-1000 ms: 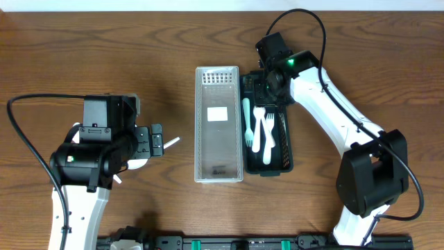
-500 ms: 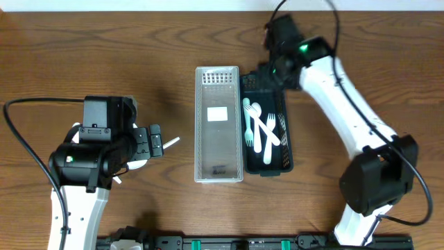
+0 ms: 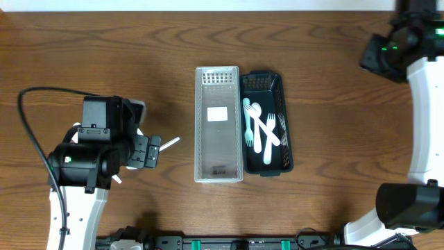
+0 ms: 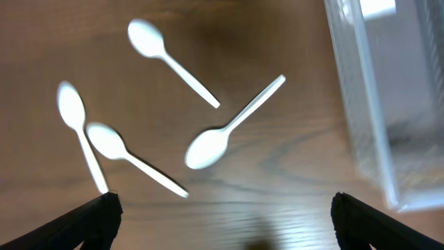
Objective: Pack container
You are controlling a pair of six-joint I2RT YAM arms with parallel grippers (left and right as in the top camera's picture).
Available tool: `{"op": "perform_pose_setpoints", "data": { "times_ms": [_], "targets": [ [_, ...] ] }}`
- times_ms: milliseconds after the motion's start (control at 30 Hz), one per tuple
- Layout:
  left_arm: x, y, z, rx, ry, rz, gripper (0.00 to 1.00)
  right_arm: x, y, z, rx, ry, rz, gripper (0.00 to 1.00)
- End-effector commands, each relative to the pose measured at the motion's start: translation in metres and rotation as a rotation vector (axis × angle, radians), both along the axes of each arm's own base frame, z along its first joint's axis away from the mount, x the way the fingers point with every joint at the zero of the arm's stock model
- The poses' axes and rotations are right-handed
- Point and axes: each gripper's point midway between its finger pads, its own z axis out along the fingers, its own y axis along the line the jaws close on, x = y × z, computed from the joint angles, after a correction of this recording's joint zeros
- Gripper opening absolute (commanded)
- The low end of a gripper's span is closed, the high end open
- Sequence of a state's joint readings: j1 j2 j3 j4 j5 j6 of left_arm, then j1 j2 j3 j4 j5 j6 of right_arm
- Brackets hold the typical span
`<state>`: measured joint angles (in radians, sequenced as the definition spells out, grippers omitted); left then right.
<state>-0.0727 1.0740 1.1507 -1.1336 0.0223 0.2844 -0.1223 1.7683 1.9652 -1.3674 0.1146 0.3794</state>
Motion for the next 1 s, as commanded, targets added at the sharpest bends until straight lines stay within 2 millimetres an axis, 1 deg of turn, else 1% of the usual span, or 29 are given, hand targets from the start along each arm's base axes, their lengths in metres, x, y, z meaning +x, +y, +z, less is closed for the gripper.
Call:
{"op": "perform_pose_setpoints", "data": {
  "times_ms": [0,67,100,133,233,333,467,533,667,833,967],
  "targets": [
    [0.011,0.003,0.001,0.150,0.002,-0.293,0.98,-0.008,-0.019,-0.012,0.011,0.036,-0.075,0.45],
    [0.021,0.002,-0.002,0.176,-0.003,-0.345,0.98,-0.011,-0.024,-0.017,0.013,0.050,-0.090,0.44],
    [0.027,0.001,-0.003,0.174,-0.012,-0.344,0.98,-0.012,-0.025,-0.020,0.013,0.058,-0.091,0.45],
    [0.029,0.000,-0.005,0.169,-0.009,-0.347,0.98,-0.013,-0.025,-0.021,0.011,0.064,-0.089,0.45],
    [0.022,0.000,-0.016,0.131,0.061,-0.296,0.98,-0.013,-0.026,-0.026,0.006,0.074,-0.076,0.45],
    [0.021,-0.004,-0.029,0.108,0.104,-0.308,0.98,-0.013,-0.026,-0.033,0.001,0.084,-0.060,0.45],
    [0.023,0.002,-0.054,0.107,0.203,-0.323,0.98,-0.013,-0.026,-0.042,0.002,0.099,-0.055,0.45],
    [0.026,0.001,-0.069,0.077,0.257,-0.329,0.98,-0.013,-0.026,-0.046,0.000,0.103,-0.049,0.46],
    [0.037,0.005,-0.097,0.064,0.331,-0.331,0.98,-0.011,-0.026,-0.052,-0.001,0.103,-0.047,0.46],
    [0.049,0.006,-0.128,0.055,0.383,-0.330,0.98,-0.012,-0.028,-0.052,-0.010,0.106,-0.046,0.46],
    [0.053,0.006,-0.152,0.053,0.394,-0.327,0.98,-0.010,-0.029,-0.052,-0.012,0.099,-0.045,0.46]
  ]
}}
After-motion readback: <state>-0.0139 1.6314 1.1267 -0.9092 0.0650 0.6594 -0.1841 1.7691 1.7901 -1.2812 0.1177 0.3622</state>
